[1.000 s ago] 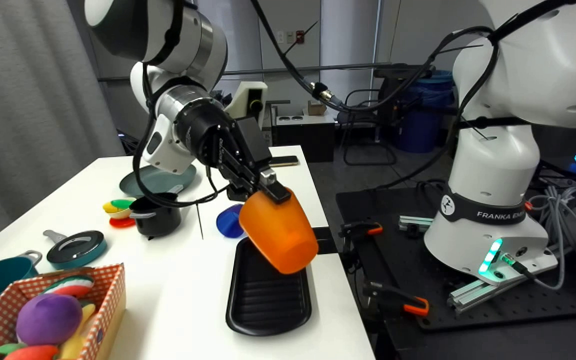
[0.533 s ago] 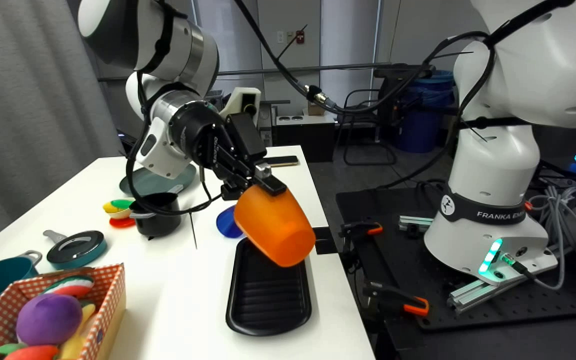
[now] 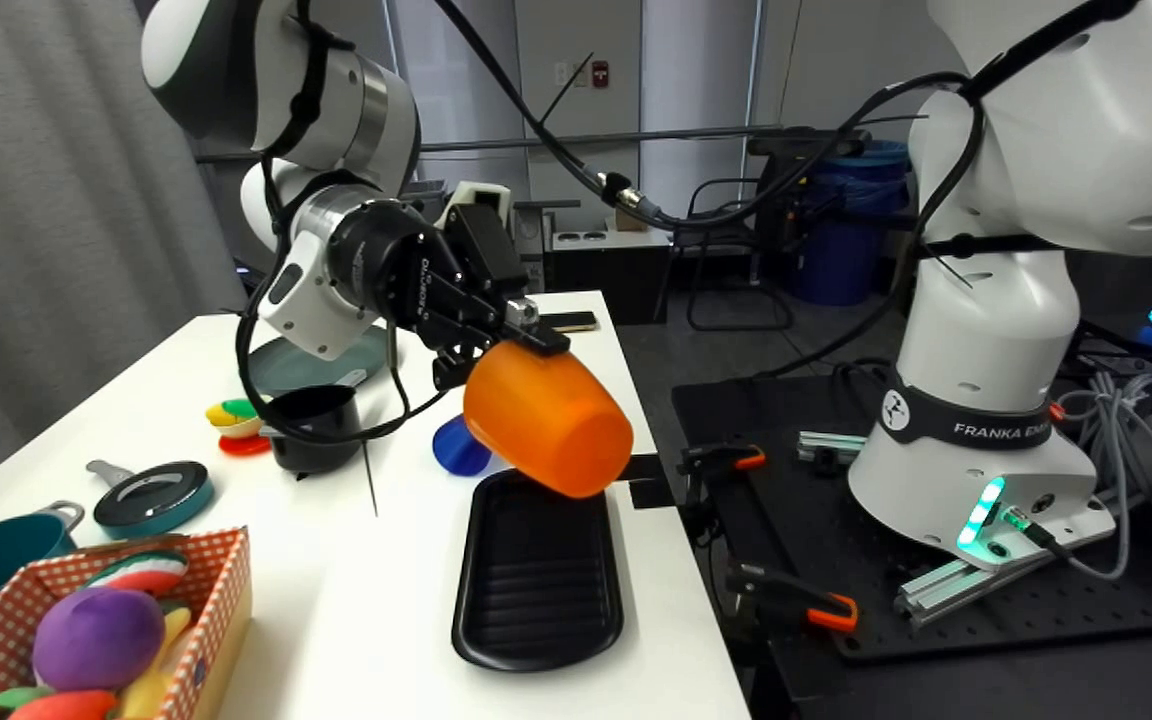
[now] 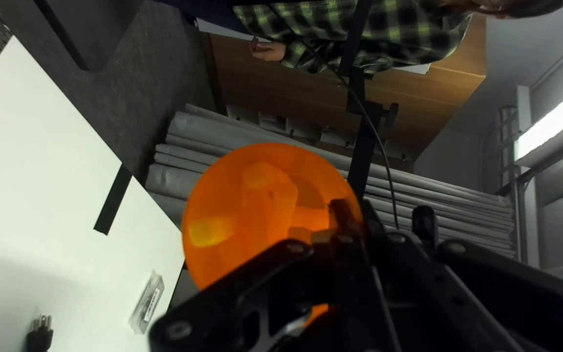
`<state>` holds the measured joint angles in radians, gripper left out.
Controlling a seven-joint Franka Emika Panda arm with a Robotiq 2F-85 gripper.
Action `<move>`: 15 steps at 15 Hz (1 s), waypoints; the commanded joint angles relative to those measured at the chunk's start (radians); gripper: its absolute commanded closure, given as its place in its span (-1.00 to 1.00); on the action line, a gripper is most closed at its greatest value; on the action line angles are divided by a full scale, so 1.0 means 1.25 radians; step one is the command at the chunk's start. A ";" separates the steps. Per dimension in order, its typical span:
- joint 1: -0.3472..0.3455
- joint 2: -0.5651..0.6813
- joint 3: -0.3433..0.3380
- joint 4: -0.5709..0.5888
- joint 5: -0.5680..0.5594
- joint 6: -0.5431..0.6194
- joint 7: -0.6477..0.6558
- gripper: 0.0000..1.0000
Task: Pour the fries out of the orange cup onto the oven tray
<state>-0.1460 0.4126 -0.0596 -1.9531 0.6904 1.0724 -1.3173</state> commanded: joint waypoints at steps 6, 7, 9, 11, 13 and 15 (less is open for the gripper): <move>-0.027 0.061 0.012 0.073 0.008 -0.110 -0.106 0.97; -0.030 0.065 0.012 0.078 0.008 -0.118 -0.115 0.97; -0.033 0.072 0.011 0.084 0.011 -0.132 -0.130 0.97; -0.036 0.075 0.011 0.091 0.009 -0.142 -0.146 0.97; -0.038 0.078 0.010 0.094 0.009 -0.149 -0.158 0.97; -0.038 0.081 0.009 0.098 0.009 -0.154 -0.164 0.97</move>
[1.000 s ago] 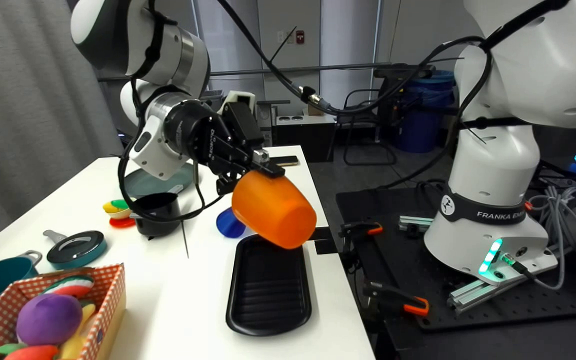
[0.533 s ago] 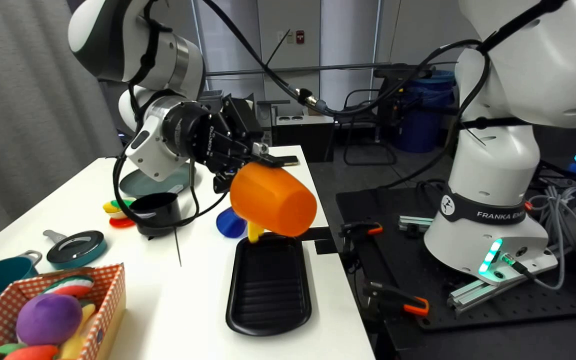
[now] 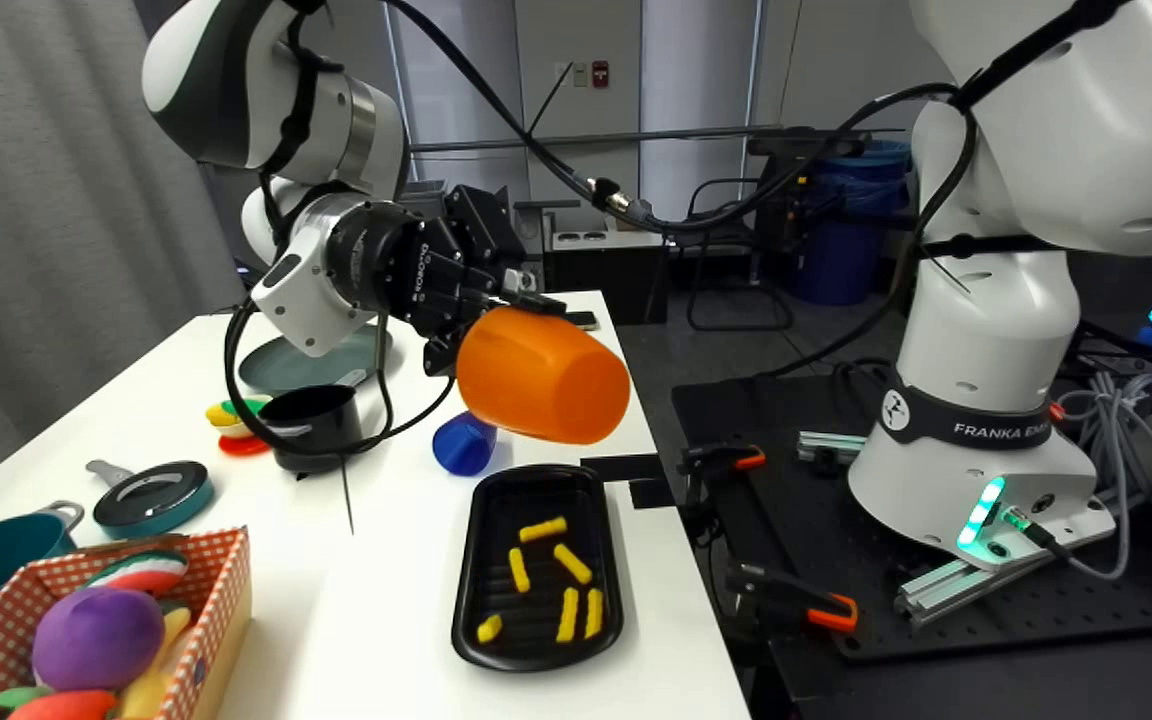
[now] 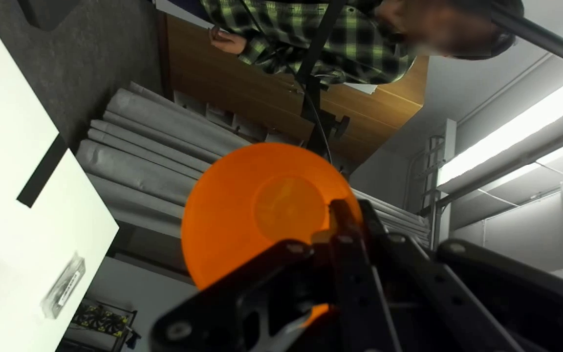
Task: Pour the fries out of the orange cup onto the oven tray
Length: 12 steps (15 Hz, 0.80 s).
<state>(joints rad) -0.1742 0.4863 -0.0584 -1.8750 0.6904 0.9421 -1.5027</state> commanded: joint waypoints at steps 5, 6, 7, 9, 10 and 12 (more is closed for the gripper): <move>-0.005 0.009 0.000 0.026 0.020 -0.010 0.014 0.97; -0.003 0.004 -0.003 0.021 0.023 0.002 0.023 0.97; -0.001 0.000 -0.005 0.019 0.025 0.012 0.032 0.97; 0.005 -0.011 -0.012 0.011 0.032 0.042 0.066 0.97; 0.008 -0.017 -0.014 0.006 0.033 0.064 0.082 0.97; 0.017 -0.033 -0.015 -0.005 0.036 0.126 0.128 0.97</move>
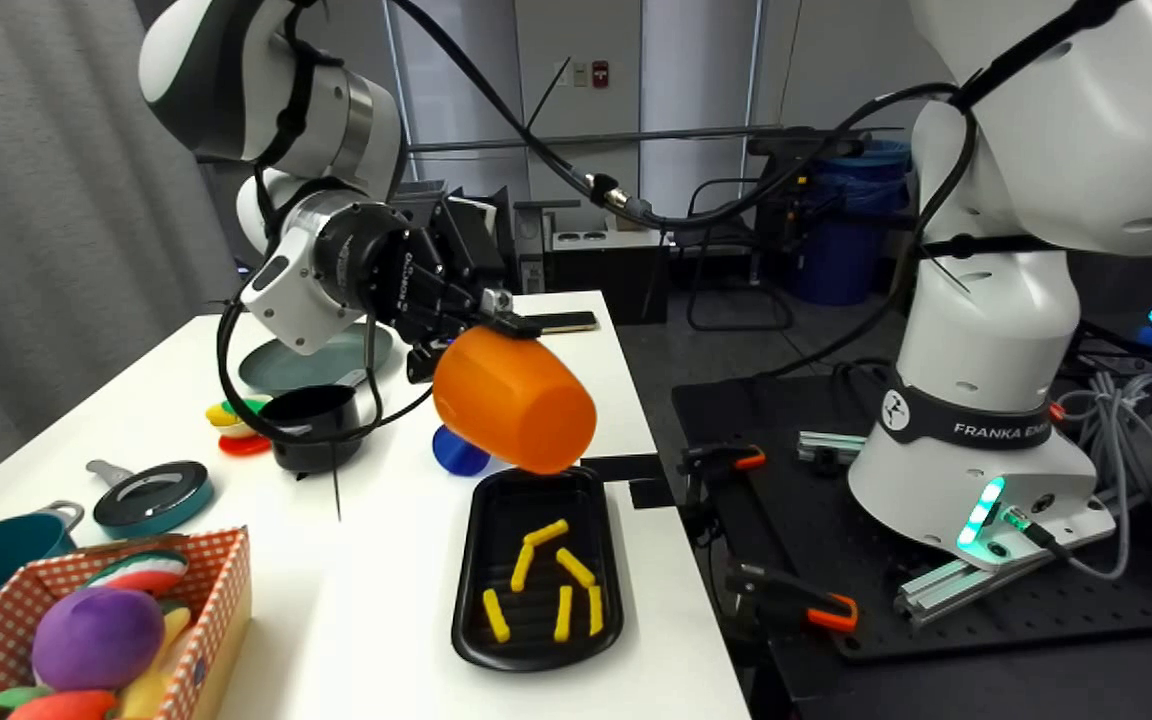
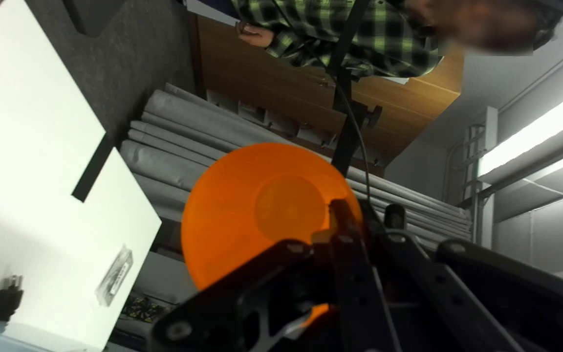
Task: Pour the fries out of the orange cup onto the oven tray
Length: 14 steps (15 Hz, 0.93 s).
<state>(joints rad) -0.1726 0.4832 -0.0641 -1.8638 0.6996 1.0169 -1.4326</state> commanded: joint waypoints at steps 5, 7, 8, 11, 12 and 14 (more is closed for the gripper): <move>0.033 -0.057 0.002 -0.028 0.018 0.186 0.168 0.97; 0.042 -0.070 0.007 -0.036 0.014 0.224 0.203 0.97; 0.045 -0.078 0.009 -0.041 0.012 0.241 0.217 0.97; 0.055 -0.103 0.016 -0.058 0.007 0.285 0.257 0.97; 0.058 -0.113 0.017 -0.066 0.006 0.301 0.272 0.97; 0.064 -0.133 0.019 -0.082 0.002 0.335 0.301 0.97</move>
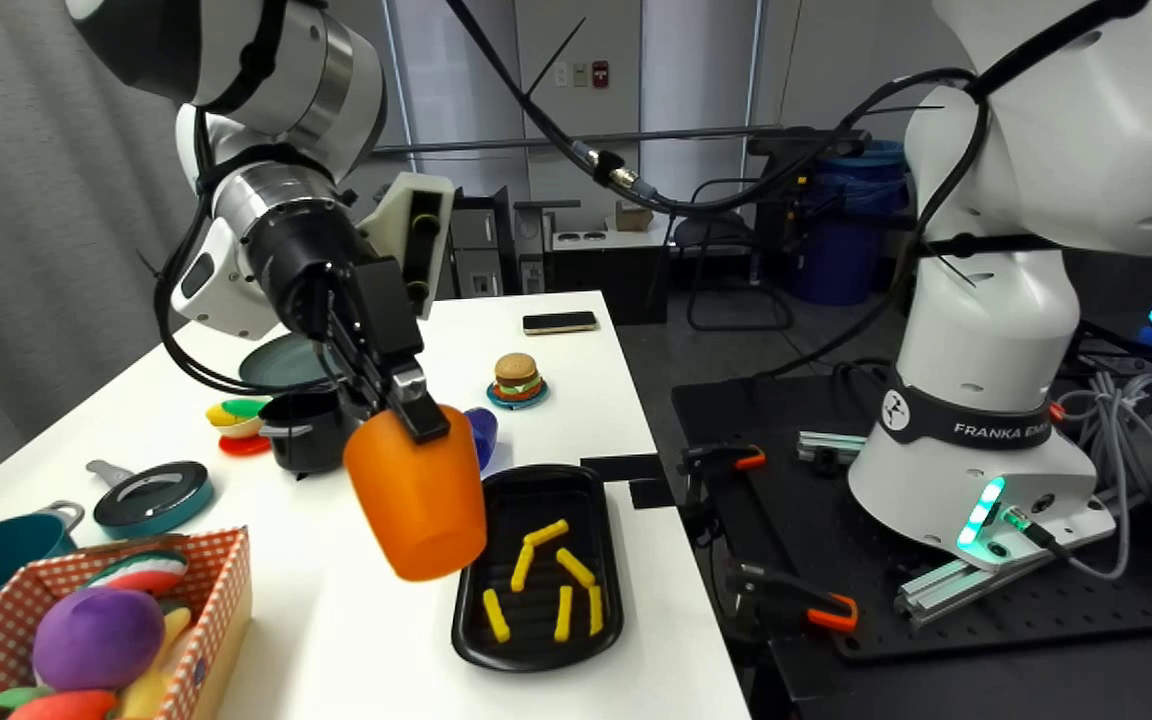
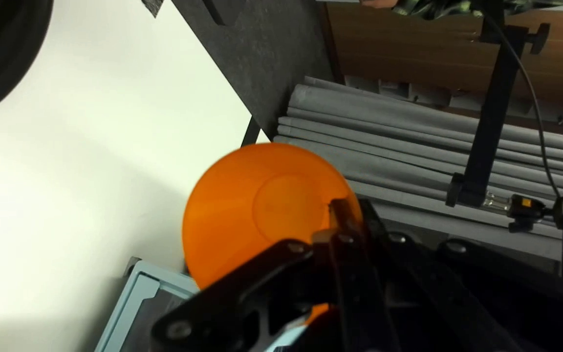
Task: Pour the fries out of the orange cup onto the oven tray
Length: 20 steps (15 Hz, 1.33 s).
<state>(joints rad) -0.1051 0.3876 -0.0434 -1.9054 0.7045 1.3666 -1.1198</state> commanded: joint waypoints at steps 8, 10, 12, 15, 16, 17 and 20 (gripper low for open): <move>0.022 -0.140 0.006 -0.124 -0.019 0.182 0.146 0.97; 0.024 -0.161 0.007 -0.141 -0.024 0.203 0.164 0.97; 0.030 -0.182 0.009 -0.157 -0.033 0.230 0.188 0.97; 0.041 -0.211 0.015 -0.180 -0.052 0.280 0.233 0.97; 0.046 -0.221 0.017 -0.188 -0.062 0.301 0.250 0.97; 0.051 -0.229 0.020 -0.193 -0.073 0.321 0.267 0.97; 0.065 -0.249 0.033 -0.210 -0.106 0.372 0.319 0.97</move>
<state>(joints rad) -0.0441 0.1409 -0.0171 -2.1144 0.6146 1.7584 -0.7989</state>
